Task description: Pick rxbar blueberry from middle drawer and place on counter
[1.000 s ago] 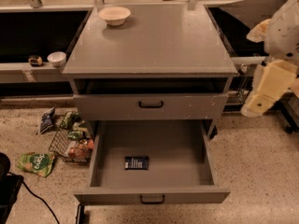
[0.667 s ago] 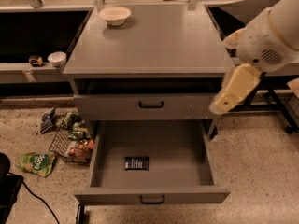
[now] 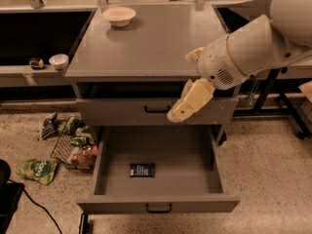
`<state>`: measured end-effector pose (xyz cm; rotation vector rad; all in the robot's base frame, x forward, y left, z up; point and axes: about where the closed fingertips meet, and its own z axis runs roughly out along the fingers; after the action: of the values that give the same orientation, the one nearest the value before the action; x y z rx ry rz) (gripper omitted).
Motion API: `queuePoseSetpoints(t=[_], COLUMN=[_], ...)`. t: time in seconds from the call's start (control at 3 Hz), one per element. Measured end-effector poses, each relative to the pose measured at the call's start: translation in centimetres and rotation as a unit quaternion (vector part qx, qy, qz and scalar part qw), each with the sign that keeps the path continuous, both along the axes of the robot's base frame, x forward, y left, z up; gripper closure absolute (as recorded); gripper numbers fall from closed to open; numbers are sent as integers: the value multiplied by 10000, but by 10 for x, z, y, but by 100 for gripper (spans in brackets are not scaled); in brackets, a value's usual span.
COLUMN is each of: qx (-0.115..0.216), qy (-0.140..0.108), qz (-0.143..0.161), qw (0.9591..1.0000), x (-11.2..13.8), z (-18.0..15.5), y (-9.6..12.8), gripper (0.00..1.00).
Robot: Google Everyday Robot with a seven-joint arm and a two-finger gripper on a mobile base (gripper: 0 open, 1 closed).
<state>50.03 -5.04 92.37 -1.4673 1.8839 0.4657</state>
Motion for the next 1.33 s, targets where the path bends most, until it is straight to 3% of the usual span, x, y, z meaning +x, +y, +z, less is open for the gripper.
queuePoseSetpoints(t=[0.33, 0.67, 1.0, 1.33], qx=[-5, -94, -16, 307], qy=[1, 84, 75, 152], qz=[1, 197, 477, 658], qw=[10000, 9997, 9988, 9972], x=[0, -13, -37, -57], z=[0, -29, -77, -132], y=[0, 17, 41, 55], gripper=[0, 0, 0, 0])
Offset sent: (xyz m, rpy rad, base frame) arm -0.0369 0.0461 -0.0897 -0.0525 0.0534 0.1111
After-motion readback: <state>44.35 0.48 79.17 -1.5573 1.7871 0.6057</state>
